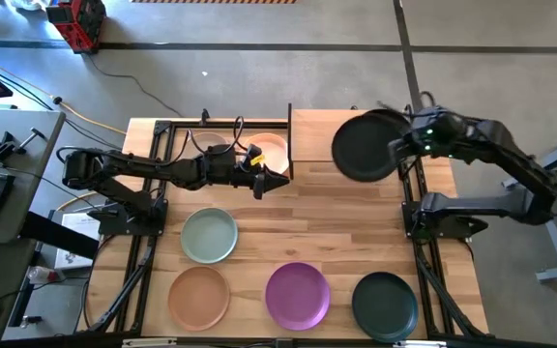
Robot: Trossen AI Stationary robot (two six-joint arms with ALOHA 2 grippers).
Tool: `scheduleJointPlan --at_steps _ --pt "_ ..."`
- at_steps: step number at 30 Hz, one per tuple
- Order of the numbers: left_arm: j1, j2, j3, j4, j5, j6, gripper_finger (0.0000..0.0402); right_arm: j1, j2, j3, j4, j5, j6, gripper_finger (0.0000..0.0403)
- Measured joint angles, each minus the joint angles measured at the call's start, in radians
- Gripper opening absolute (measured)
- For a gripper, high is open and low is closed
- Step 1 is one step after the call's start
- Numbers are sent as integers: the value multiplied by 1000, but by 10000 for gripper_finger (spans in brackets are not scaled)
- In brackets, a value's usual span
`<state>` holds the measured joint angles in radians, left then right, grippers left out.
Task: Place and stack plates onto a shelf
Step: Stack the top black plate on top of the black plate on the shelf
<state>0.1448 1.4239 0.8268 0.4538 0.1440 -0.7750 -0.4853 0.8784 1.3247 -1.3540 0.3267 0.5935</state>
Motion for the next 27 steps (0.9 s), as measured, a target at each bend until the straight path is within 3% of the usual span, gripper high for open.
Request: scheduleJointPlan --at_steps 13,18,23,27 --pt "1 0 0 -14 1 70 94 -290 -112 0 48 -23 -24 0" --pt "31 -18 -1 -20 72 115 94 -329 -142 -5 52 -25 54 0" --pt "84 -85 -1 -75 144 157 94 -329 -221 -139 73 -32 209 0" --pt "129 -159 -1 -186 177 218 94 -329 -297 -266 194 -43 330 0"
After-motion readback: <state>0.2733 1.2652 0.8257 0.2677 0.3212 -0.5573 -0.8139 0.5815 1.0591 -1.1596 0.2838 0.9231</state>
